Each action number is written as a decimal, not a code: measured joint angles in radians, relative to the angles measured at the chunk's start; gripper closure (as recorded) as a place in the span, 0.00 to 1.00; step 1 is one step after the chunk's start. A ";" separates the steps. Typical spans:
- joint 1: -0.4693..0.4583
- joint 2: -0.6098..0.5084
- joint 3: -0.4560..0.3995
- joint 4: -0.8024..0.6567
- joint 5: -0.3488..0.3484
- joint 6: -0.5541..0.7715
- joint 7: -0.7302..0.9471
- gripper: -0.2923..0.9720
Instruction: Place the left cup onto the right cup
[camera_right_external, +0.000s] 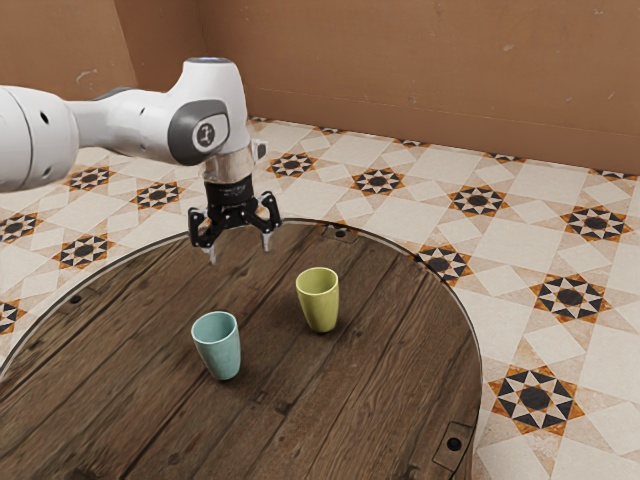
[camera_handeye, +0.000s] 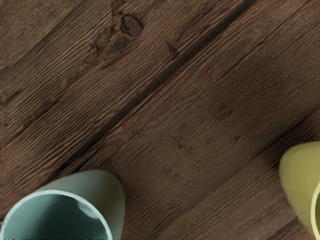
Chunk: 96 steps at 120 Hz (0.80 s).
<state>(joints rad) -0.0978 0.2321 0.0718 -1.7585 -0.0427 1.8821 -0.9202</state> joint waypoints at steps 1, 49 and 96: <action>0.000 -0.002 0.000 -0.003 0.000 0.002 -0.001 0.23; 0.009 -0.086 0.000 -0.209 -0.032 0.121 -0.072 0.23; -0.009 -0.069 0.000 -0.257 -0.035 0.193 -0.114 0.23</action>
<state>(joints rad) -0.1069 0.1634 0.0721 -2.0154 -0.0775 2.0749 -1.0344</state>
